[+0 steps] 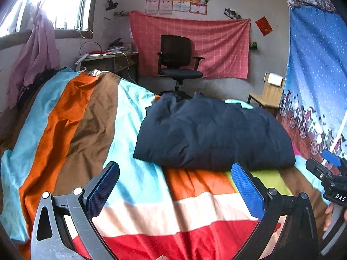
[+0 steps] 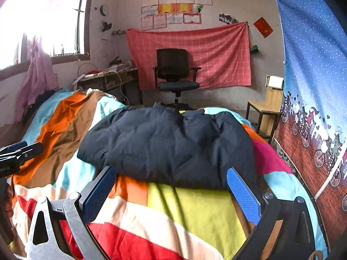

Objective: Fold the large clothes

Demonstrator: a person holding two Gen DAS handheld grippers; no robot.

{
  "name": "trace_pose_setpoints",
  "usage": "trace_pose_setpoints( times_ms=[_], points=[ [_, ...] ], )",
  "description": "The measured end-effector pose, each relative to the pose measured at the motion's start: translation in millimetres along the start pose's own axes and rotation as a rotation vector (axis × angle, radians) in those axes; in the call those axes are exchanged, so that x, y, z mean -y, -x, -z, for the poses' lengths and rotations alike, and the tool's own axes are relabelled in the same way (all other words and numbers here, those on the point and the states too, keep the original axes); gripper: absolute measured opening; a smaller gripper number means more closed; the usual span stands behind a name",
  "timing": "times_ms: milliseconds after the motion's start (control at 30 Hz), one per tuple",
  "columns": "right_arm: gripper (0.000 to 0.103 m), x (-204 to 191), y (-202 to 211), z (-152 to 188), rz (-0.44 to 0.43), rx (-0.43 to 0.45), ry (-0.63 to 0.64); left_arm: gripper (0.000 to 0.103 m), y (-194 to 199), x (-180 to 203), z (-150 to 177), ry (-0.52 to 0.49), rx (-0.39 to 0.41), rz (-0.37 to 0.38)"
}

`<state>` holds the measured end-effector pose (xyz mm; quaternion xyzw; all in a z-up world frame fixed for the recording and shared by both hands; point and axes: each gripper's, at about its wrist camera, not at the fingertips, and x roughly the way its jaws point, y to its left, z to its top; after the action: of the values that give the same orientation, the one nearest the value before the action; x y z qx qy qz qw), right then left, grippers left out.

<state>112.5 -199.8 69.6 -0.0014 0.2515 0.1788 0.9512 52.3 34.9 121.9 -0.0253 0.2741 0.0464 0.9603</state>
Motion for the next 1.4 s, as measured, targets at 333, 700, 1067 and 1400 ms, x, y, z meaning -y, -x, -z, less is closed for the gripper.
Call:
trace_pose_setpoints(
  times_ms=[333,700,1067,1400],
  points=[
    [0.103,4.5,-0.3,36.5,-0.028,-0.072,-0.034,0.101,-10.2,10.6,26.6,-0.04,-0.066,-0.003],
    [0.103,4.1,5.4,35.4,-0.062,-0.054,-0.045,0.101,-12.3,13.3,33.1,-0.047,-0.093,0.004],
    [0.103,4.9,8.1,33.1,-0.061,-0.043,-0.044,0.101,-8.1,14.7,32.0,-0.055,-0.08,0.011],
    [0.103,5.8,7.9,32.2,-0.068,-0.043,-0.047,0.101,-7.6,15.1,31.8,-0.06,-0.079,0.014]
  ],
)
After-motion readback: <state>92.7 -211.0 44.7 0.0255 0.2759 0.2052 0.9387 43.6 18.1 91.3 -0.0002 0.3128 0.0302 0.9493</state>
